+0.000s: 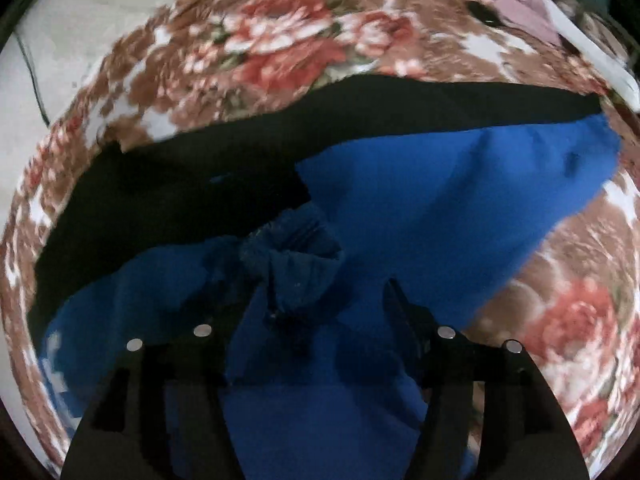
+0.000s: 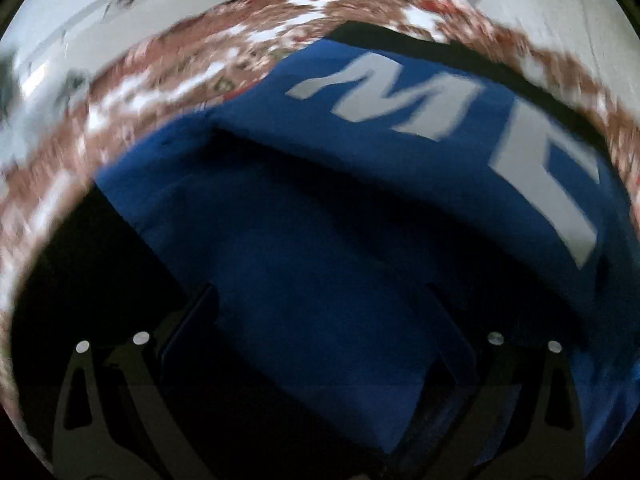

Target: Fold large clothes

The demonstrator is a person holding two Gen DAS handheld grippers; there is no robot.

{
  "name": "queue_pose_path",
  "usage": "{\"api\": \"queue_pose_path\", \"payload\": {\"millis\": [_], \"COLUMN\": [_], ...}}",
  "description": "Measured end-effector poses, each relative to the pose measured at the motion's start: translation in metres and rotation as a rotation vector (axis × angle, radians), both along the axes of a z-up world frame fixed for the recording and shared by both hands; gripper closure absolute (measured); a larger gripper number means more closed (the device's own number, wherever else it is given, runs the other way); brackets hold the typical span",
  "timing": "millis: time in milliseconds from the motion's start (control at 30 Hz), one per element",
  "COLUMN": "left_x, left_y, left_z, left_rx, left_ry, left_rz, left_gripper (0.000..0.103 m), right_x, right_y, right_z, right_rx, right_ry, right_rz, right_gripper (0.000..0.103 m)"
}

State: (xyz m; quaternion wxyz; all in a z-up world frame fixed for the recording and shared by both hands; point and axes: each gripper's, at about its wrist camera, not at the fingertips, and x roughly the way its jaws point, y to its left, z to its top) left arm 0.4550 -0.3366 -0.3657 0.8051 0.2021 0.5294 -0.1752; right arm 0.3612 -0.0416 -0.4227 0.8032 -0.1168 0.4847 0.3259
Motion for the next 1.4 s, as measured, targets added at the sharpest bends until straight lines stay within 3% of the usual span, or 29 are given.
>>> {"api": "queue_pose_path", "payload": {"millis": [167,233,300,367,433,600,667,733,833,1000,1133,1267,1400], "left_x": [0.005,0.009,0.011,0.015,0.019,0.026,0.022,0.019,0.017,0.014,0.006,-0.002,-0.008], "left_y": [0.04,0.075,0.136,0.189,0.247,0.389,0.424,0.44,0.439,0.435,0.449,0.458,0.451], "left_z": [0.083,0.118,0.153,0.162,0.152,0.054,0.023,0.008,-0.002,-0.034,-0.044,-0.038,-0.024], "left_rx": [0.013,-0.001,-0.025,-0.074,-0.111,0.045,0.044,-0.014,-0.071,-0.001,0.016,-0.016,-0.082], "left_ry": [-0.107,-0.131,-0.172,-0.161,-0.135,-0.02,0.024,0.043,0.028,0.036,0.0,-0.002,-0.014], "left_rz": [0.031,0.04,0.085,0.122,0.179,0.421,0.463,0.482,0.473,0.432,0.417,0.427,0.424], "left_gripper": [0.032,0.032,0.022,0.015,0.013,0.014,0.015,0.015,0.014,0.013,0.012,0.013,0.013], "right_x": [0.02,0.028,0.035,0.046,0.059,0.108,0.123,0.136,0.14,0.139,0.142,0.143,0.153], "right_y": [-0.029,-0.055,-0.087,-0.126,-0.162,-0.21,-0.215,-0.218,-0.228,-0.24,-0.296,-0.306,-0.312], "right_z": [0.025,0.03,0.037,0.043,0.048,0.054,0.053,0.044,0.027,0.005,0.003,0.028,0.044], "right_rx": [-0.102,-0.133,-0.161,-0.196,-0.175,-0.197,-0.189,-0.168,-0.215,-0.362,-0.242,-0.223,-0.084], "right_ry": [-0.068,-0.065,-0.069,-0.061,-0.032,-0.031,-0.038,-0.004,0.017,0.011,0.119,0.087,0.122], "right_rz": [-0.131,-0.196,-0.246,-0.302,-0.354,-0.497,-0.536,-0.57,-0.608,-0.56,-0.648,-0.619,-0.636], "right_gripper": [0.005,0.005,0.005,0.005,0.005,0.005,0.005,0.005,0.005,0.005,0.005,0.005,0.005]}}
